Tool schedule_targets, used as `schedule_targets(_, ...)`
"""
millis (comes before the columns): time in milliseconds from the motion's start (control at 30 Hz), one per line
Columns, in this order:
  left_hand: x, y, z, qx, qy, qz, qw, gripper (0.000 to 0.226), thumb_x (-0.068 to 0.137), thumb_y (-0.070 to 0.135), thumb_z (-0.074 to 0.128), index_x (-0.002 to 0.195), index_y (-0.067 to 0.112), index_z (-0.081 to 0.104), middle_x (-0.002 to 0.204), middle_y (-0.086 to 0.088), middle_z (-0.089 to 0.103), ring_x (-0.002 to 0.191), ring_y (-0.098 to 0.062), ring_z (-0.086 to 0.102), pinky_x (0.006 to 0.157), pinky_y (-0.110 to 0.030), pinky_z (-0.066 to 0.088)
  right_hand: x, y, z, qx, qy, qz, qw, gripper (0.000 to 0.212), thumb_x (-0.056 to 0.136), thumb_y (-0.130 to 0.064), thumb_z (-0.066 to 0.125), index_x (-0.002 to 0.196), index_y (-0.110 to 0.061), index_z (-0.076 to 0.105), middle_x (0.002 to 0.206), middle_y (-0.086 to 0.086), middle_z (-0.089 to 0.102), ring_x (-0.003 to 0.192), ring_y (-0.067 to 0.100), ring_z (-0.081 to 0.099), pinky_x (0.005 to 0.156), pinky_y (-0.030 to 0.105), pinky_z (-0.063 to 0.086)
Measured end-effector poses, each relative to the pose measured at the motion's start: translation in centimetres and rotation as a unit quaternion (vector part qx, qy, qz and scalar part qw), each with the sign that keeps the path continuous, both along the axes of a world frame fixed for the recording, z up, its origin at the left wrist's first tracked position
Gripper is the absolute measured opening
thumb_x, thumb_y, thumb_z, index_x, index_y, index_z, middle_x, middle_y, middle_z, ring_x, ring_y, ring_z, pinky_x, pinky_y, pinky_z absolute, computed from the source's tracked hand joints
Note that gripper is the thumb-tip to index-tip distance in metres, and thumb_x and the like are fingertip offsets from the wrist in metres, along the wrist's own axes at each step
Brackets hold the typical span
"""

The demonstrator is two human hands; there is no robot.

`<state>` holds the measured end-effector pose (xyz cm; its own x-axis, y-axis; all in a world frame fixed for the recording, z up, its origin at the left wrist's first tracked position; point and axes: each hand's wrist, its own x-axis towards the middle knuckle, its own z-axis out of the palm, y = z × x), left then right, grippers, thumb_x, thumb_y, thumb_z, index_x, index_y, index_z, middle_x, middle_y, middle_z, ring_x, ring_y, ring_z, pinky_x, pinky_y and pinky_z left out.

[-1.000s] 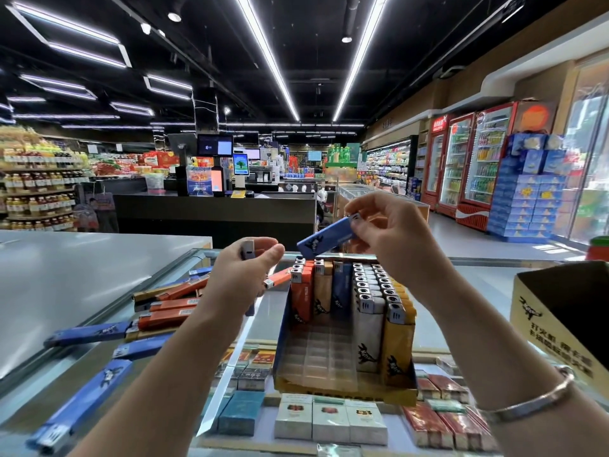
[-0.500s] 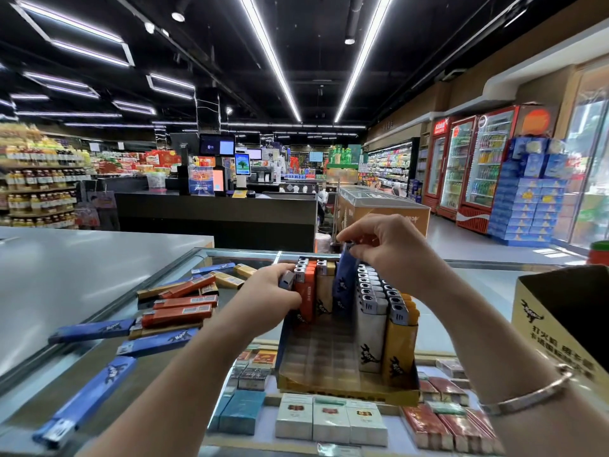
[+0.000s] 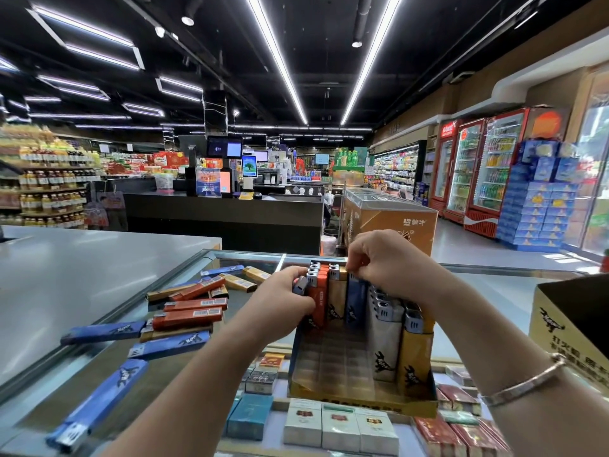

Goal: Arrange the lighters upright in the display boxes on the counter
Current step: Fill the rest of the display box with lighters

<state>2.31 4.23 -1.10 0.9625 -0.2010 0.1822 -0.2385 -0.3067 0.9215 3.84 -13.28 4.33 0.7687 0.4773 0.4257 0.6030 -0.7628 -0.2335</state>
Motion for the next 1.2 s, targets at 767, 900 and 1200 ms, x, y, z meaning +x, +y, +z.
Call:
schedule_targets(767, -1.7, -0.8, 1.0, -0.020, -0.304, 0.016, 0.952, 0.025, 0.090, 0.005, 0.054, 0.097, 0.025, 0.042, 0.079, 0.013, 0.065, 0.071, -0.001, 0.062, 0.064, -0.013, 0.050, -3.3, 0.7, 0.1, 0.220, -0.022, 0.122, 0.968, 0.011, 0.081, -0.017, 0.070, 0.082, -0.027, 0.069, 0.073, -0.006, 0.068, 0.067, 0.006, 0.062, 0.065, 0.017, 0.052)
schedule_targets(900, -2.0, -1.3, 0.8, 0.017, -0.295, -0.003, 0.955, 0.044, 0.089, 0.003, 0.055, 0.122, 0.024, 0.035, 0.082, 0.008, 0.063, 0.079, 0.001, 0.062, 0.070, -0.015, 0.050, -4.0, 1.4, 0.0, 0.176, -0.012, 0.156, 0.972, 0.019, 0.078, -0.007, 0.072, 0.092, -0.021, 0.071, 0.081, -0.004, 0.065, 0.068, 0.005, 0.056, 0.067, 0.019, 0.048)
schedule_targets(1200, -1.4, -1.2, 0.6, 0.012, -0.263, 0.032, 0.964, 0.073, 0.082, 0.007, 0.066, 0.142, 0.023, 0.028, 0.108, 0.016, 0.054, 0.097, 0.007, 0.055, 0.077, -0.006, 0.044, -3.7, 0.8, 0.3, 0.197, -0.039, 0.139, 0.970, 0.024, 0.079, -0.007, 0.069, 0.079, -0.029, 0.061, 0.077, -0.012, 0.065, 0.072, 0.003, 0.062, 0.074, 0.022, 0.054)
